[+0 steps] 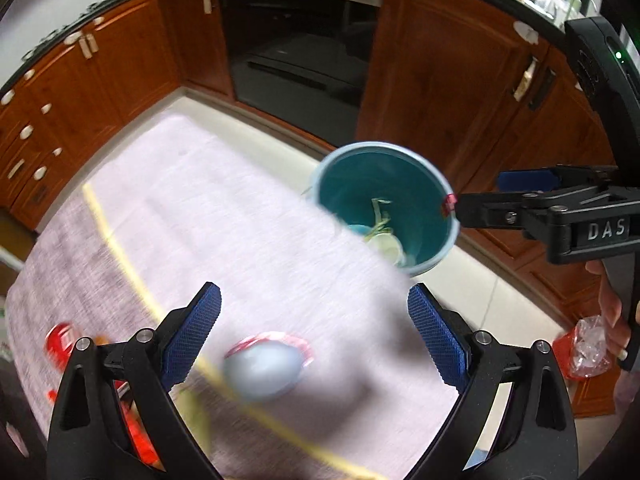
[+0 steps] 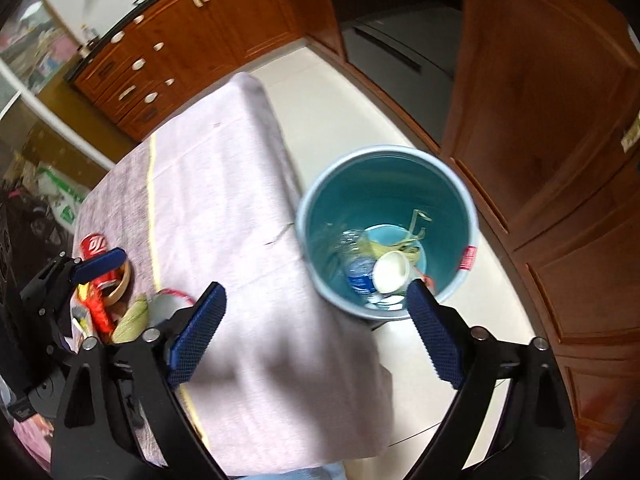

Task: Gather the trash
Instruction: 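Return both tools to the table toward the lid and cardboard strip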

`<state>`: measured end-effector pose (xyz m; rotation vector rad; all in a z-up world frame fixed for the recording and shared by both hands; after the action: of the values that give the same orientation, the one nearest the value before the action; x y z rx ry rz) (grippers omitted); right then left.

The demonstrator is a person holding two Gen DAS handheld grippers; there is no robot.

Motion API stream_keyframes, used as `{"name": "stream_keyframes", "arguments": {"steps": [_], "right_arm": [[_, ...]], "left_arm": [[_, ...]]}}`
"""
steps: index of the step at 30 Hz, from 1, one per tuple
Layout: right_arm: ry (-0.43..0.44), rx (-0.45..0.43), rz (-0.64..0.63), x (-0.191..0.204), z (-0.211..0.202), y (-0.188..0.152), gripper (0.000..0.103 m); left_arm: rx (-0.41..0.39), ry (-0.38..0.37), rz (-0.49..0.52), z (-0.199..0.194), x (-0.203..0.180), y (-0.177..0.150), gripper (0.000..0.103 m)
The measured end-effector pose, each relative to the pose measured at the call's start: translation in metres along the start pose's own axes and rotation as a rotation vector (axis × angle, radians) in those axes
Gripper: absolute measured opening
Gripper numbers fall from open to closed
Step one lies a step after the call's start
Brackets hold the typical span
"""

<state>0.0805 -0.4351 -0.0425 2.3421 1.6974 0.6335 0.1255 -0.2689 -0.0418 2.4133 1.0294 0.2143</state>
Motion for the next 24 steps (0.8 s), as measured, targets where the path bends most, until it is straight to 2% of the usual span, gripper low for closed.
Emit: {"name": "stream_keyframes", "arguments": {"steps": [5, 9, 16, 20, 24], "right_arm": [[0.018, 0.018, -0.065, 0.042, 0.005, -0.007, 0.090], [0.042, 0.070, -0.124, 0.078, 0.024, -0.022, 0.090], [0.087, 0.155, -0.187, 0.126, 0.051, -0.056, 0.090], [0.092, 0.200, -0.213, 0.141, 0.063, -0.077, 0.090], [0.090, 0.216, -0.225, 0.144, 0.069, -0.088, 0.090]], "left_arm": [[-0.006, 0.025, -0.078, -0.022, 0.042, -0.032, 0.095], [0.003, 0.009, -0.152, -0.034, 0.069, -0.066, 0.095], [0.046, -0.022, -0.213, -0.046, 0.078, -0.128, 0.095], [0.074, -0.046, -0.242, -0.046, 0.078, -0.163, 0.095], [0.118, -0.060, -0.313, -0.036, 0.083, -0.189, 0.095]]}}
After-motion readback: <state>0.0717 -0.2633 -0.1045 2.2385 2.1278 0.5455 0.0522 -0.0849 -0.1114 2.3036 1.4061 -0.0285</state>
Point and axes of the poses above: each gripper's, at about its wrist camera, not at the fingertips, and z roughly the way its jaws point, x to its left, y to its top, the point moved 2 cm from there along z, roughly the way its jaws point, and after that the axes turned 3 degrees about -z, right-handed, at the moved point
